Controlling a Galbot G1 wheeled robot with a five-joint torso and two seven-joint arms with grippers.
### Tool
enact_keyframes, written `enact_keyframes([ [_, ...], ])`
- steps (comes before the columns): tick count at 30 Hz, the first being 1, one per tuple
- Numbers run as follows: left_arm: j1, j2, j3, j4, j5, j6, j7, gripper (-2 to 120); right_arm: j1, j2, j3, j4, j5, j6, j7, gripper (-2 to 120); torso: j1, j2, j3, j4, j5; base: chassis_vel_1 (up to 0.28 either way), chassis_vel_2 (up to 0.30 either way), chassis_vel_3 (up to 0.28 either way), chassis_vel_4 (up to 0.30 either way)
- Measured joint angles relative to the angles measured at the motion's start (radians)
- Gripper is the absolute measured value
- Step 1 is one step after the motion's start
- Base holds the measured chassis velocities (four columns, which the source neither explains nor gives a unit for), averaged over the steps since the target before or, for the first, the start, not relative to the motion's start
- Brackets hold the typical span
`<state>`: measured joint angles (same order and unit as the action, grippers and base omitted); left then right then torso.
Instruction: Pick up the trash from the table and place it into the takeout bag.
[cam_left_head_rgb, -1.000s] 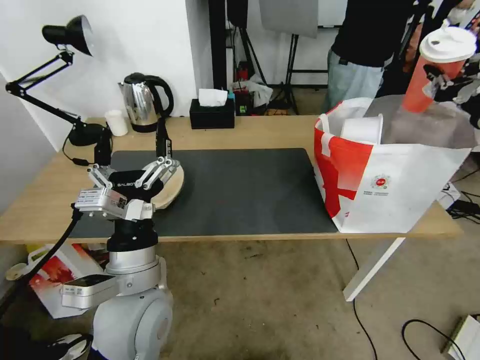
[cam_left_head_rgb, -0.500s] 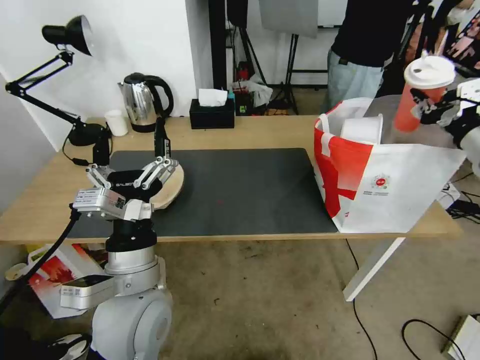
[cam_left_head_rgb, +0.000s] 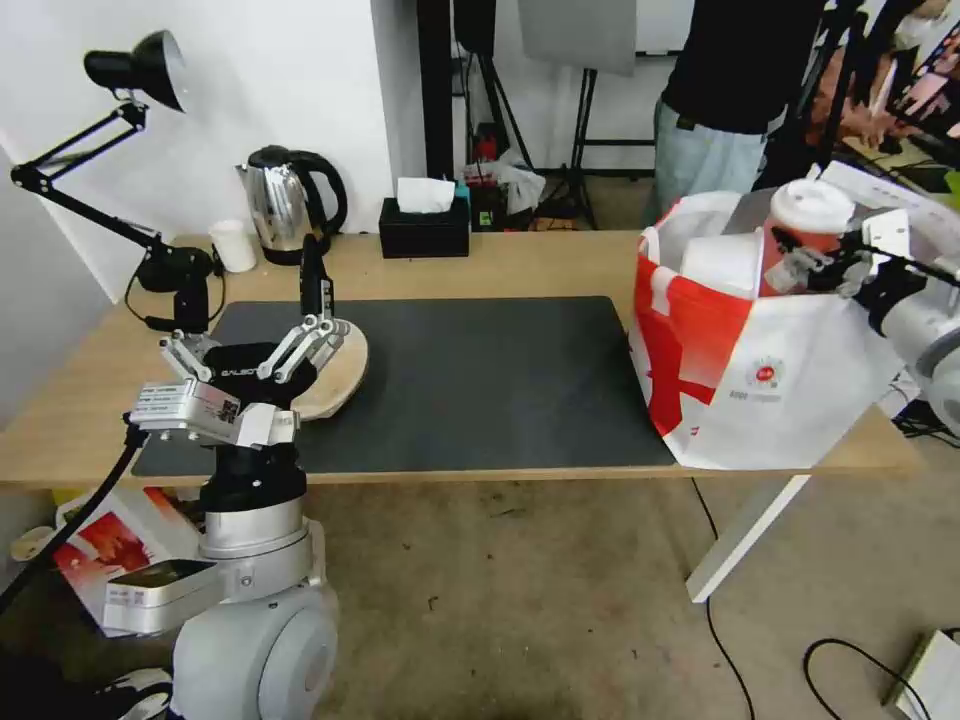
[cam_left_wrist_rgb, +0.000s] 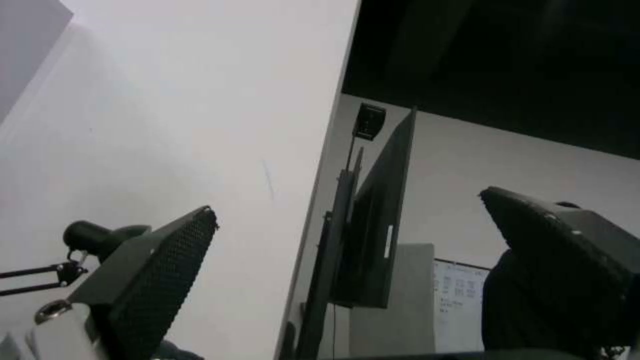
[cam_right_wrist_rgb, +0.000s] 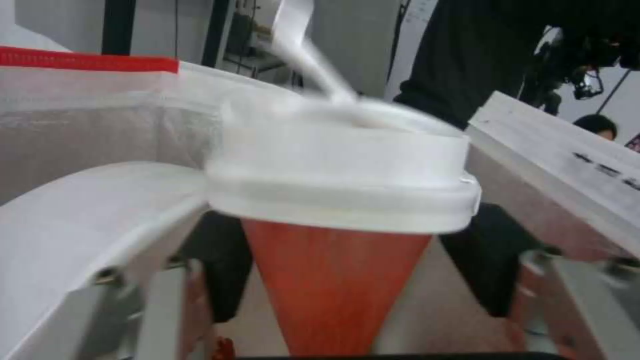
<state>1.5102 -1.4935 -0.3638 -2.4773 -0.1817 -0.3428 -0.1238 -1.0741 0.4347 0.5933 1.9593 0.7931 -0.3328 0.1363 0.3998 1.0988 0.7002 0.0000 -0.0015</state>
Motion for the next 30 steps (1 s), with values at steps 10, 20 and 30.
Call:
enact_keyframes([
  [10, 0.017, -0.004, 0.000, -0.017, 0.004, 0.000, 0.000, 100, -0.018, -0.032, -0.005, 0.030, -0.014, -0.033, 0.005, 98, 0.000, 0.000, 0.000, 0.0000, 0.0000, 0.000, 0.000, 0.000, 0.000],
  [20, 0.017, -0.011, 0.002, -0.018, 0.007, 0.000, 0.001, 100, -0.002, -0.085, -0.003, 0.036, -0.012, -0.055, 0.005, 100, 0.000, 0.000, 0.000, -0.0001, 0.0001, 0.000, 0.000, 0.000, 0.000],
  [30, 0.015, -0.011, 0.003, -0.018, 0.008, 0.001, 0.002, 100, 0.000, -0.095, 0.004, 0.042, -0.011, -0.061, 0.001, 100, 0.000, 0.000, 0.000, -0.0001, 0.0001, 0.000, 0.000, 0.000, 0.000],
])
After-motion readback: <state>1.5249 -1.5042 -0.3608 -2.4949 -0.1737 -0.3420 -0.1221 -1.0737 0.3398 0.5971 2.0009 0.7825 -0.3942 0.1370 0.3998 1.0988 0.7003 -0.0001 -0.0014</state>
